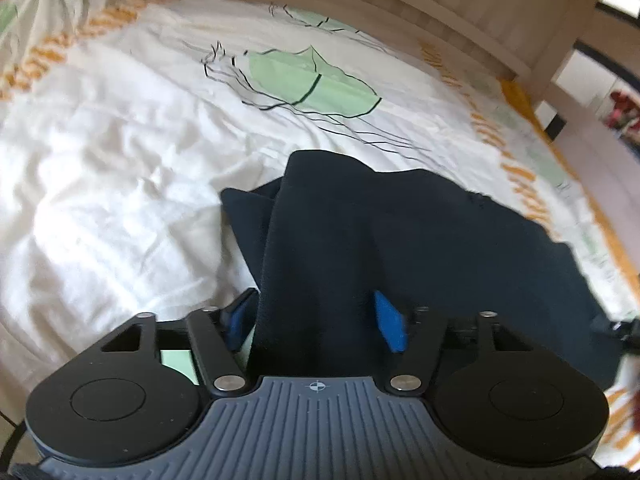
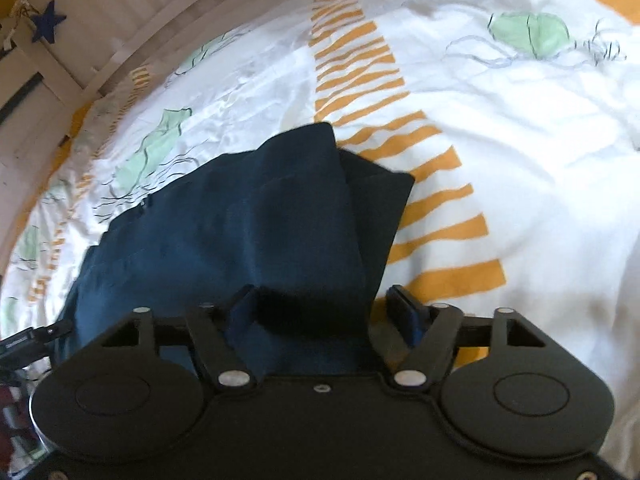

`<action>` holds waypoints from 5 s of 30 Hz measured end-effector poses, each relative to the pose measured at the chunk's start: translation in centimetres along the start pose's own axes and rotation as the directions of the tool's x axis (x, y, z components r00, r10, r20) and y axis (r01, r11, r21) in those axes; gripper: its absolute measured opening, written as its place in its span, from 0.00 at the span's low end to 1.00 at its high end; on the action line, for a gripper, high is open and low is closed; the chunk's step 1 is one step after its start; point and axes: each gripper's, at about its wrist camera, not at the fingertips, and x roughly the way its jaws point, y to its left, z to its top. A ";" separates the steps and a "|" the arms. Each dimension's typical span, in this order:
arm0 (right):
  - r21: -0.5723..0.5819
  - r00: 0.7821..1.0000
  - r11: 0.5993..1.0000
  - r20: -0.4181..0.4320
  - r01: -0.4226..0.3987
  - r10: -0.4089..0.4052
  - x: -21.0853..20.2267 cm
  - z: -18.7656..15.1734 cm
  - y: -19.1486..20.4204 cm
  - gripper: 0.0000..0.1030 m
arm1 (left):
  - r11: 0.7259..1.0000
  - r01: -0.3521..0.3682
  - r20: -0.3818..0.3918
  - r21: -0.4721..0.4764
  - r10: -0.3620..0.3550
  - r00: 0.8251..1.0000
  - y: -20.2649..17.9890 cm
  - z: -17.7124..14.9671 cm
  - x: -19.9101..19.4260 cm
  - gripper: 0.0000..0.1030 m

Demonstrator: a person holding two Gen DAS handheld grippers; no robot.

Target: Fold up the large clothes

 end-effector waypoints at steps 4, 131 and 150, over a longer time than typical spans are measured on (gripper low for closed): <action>-0.076 0.994 0.993 0.059 0.094 -0.090 1.2 -0.3 0.3 0.88 | 1.000 -0.020 0.007 -0.003 0.020 1.000 0.3 -0.7 0.5 0.75; 0.170 0.937 0.922 0.018 -0.347 0.349 2.4 -0.8 -2.2 1.00 | 0.993 0.111 0.137 -0.029 -0.106 0.985 -15.8 -5.1 1.7 0.03; 0.193 0.939 0.919 0.074 -0.343 0.335 -1.6 0.1 -1.3 0.28 | 0.992 0.122 0.140 -0.033 -0.116 0.983 -14.8 -9.4 1.0 0.03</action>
